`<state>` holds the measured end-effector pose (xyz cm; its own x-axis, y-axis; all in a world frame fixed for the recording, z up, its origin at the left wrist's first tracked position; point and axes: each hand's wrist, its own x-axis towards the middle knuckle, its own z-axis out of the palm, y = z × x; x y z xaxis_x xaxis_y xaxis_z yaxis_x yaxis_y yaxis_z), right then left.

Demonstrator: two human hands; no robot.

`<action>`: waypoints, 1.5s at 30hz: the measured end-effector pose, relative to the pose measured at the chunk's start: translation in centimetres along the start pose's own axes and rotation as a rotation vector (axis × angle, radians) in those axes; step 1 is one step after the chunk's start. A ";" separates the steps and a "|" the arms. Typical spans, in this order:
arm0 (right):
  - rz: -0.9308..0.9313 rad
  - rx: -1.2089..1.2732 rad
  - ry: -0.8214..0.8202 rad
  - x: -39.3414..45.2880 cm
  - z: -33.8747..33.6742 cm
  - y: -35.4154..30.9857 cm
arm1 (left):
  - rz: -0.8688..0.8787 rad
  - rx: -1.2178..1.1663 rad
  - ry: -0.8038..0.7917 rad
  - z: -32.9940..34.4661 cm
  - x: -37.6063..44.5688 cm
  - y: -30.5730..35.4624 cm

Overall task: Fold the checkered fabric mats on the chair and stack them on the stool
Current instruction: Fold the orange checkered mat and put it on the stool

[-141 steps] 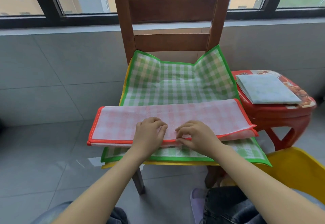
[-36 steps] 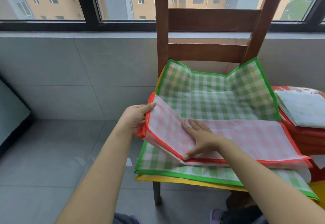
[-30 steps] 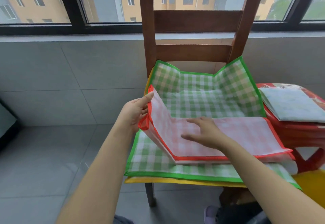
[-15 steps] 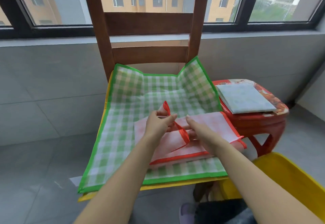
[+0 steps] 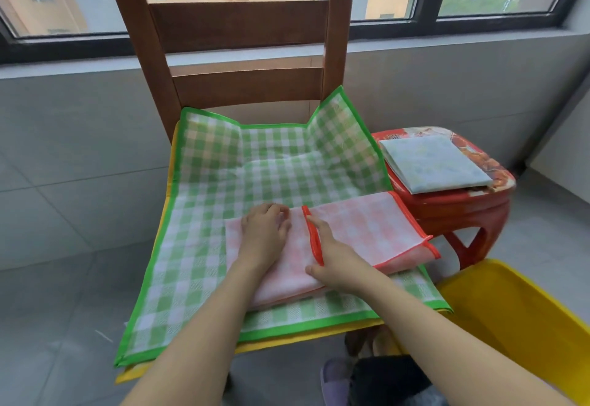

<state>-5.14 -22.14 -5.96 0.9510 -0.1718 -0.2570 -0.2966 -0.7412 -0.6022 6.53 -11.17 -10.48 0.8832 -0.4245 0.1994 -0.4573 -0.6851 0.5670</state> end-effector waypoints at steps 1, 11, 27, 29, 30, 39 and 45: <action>-0.001 -0.014 -0.008 -0.1 0.0 -0.1 | -0.002 0.010 -0.009 0.1 0.2 0.0; 0.048 -0.114 0.009 -0.6 -0.1 -0.7 | -0.090 0.095 -0.042 -0.7 2.0 0.8; -0.025 -0.192 0.298 6.5 1.6 -1.3 | -0.369 0.379 -0.023 -6.2 -4.6 -2.6; -0.036 -0.220 0.306 6.5 2.1 -1.1 | -0.265 0.345 0.037 -5.5 -5.5 -3.4; -0.042 -0.216 0.319 6.4 2.2 -1.0 | -0.209 0.296 0.049 -5.3 -5.7 -3.6; -0.112 -0.563 0.385 4.9 4.1 -1.6 | -0.008 0.367 -0.337 -4.9 -6.6 -4.1; -0.042 -0.473 0.106 3.7 4.4 0.4 | -0.027 0.403 -0.355 -4.8 -6.6 -4.1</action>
<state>-2.16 -20.23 -10.43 0.9722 -0.1826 -0.1467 -0.2093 -0.9584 -0.1943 3.10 -2.75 -10.24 0.8374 -0.5301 -0.1332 -0.5006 -0.8417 0.2024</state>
